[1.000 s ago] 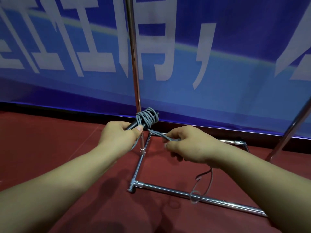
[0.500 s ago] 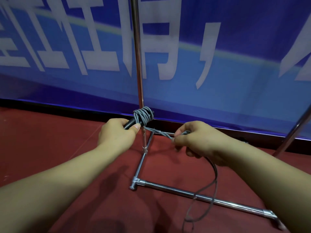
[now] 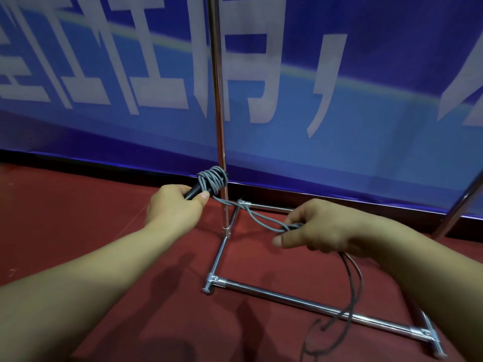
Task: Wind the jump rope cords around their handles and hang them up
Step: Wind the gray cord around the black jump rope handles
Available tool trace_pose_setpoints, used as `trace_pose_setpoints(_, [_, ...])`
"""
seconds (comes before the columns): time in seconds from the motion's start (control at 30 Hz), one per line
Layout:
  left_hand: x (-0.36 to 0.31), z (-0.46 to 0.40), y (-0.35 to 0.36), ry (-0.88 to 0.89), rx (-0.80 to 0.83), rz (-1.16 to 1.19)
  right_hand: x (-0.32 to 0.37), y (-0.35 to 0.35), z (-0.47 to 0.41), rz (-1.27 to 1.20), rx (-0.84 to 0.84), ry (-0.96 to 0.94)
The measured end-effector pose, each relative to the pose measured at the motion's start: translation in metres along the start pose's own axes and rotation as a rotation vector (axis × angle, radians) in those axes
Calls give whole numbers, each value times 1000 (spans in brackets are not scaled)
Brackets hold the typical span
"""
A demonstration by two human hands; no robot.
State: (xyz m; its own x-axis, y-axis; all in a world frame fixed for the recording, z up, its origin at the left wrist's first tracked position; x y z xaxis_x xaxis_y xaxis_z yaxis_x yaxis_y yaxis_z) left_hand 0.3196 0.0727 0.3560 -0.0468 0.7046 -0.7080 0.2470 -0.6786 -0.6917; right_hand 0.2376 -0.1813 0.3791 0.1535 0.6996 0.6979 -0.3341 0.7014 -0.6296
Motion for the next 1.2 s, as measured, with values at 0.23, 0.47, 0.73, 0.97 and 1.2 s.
trace_pose_setpoints(0.23, [6,-1,1,-15,18,-8,7,-6,-4,-69,-145,-133])
trace_pose_setpoints(0.47, [6,-2,2,-10,31,6,3,2,-3,-111,-26,-96])
trace_pose_setpoints(0.73, [19,-11,3,-78,6,-19,3,-2,-8,-75,-82,-24])
trace_pose_setpoints(0.97, [24,-12,10,-35,64,-187,27,13,1,-166,47,-182])
trace_pose_setpoints(1.2, [26,1,22,126,325,-375,19,-1,2,114,-257,-206])
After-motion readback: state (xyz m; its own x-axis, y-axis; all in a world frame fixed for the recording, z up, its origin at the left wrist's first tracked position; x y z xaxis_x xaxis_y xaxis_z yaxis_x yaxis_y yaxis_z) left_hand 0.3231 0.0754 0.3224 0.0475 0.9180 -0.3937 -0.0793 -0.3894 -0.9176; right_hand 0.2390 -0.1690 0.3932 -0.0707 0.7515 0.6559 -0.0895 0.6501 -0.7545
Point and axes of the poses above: each hand's wrist, its own z-axis away from the middle knuckle, its own y-axis out of the palm, x = y × z, the point moved 4 cm from there along -z, towards the middle knuckle, and after that the axes turned 1 degree about z, right-handed, at the moved point
